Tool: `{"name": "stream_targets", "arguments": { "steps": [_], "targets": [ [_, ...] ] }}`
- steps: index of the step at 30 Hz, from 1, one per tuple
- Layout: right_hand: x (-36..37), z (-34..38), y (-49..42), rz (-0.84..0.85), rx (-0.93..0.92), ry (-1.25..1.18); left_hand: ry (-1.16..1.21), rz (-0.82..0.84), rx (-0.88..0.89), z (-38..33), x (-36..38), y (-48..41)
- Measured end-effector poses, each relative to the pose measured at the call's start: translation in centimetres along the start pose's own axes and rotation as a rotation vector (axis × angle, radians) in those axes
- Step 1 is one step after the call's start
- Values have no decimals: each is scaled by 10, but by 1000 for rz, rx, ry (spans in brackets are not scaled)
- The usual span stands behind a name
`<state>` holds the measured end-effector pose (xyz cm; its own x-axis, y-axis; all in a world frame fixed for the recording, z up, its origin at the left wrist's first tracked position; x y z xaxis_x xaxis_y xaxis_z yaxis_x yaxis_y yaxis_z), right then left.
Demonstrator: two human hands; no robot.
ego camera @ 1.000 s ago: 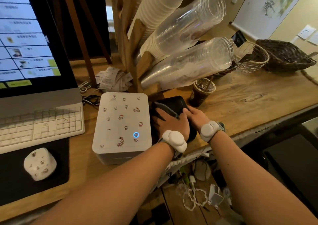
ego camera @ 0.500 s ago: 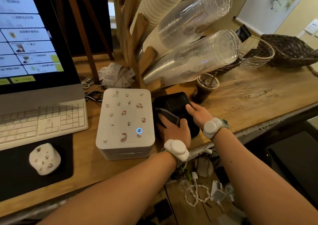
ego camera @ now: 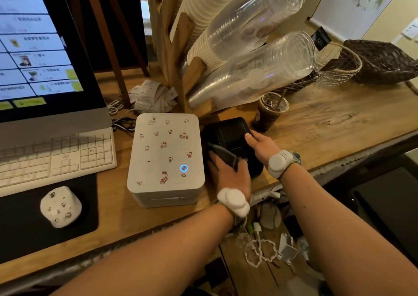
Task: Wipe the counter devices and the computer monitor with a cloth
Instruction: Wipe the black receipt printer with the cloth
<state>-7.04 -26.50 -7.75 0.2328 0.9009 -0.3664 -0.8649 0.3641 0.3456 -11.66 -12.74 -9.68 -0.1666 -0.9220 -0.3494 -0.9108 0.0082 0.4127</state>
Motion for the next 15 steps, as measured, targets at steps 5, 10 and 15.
{"name": "stream_targets", "arguments": {
  "steps": [5, 10, 15],
  "targets": [
    [3, 5, 5, 21, 12, -25, 200, 27, 0, -2, -8, -2],
    [3, 8, 8, 5, 20, -26, 224, 35, -50, -15, -14, -13],
    [1, 3, 5, 4, 19, -28, 151, 127, -64, 3, -7, 18]
  ]
}}
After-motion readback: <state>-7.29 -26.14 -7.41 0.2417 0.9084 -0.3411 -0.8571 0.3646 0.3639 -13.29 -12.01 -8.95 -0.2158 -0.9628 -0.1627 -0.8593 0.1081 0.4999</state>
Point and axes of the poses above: each hand's wrist, its own y-axis away from the middle knuckle, its own x-axis out of the palm, z = x × y, the point moved 3 cm from there along -y, towards the middle knuckle, and after that the axes turned 11 degrees about -y, right-handed, at the moved point
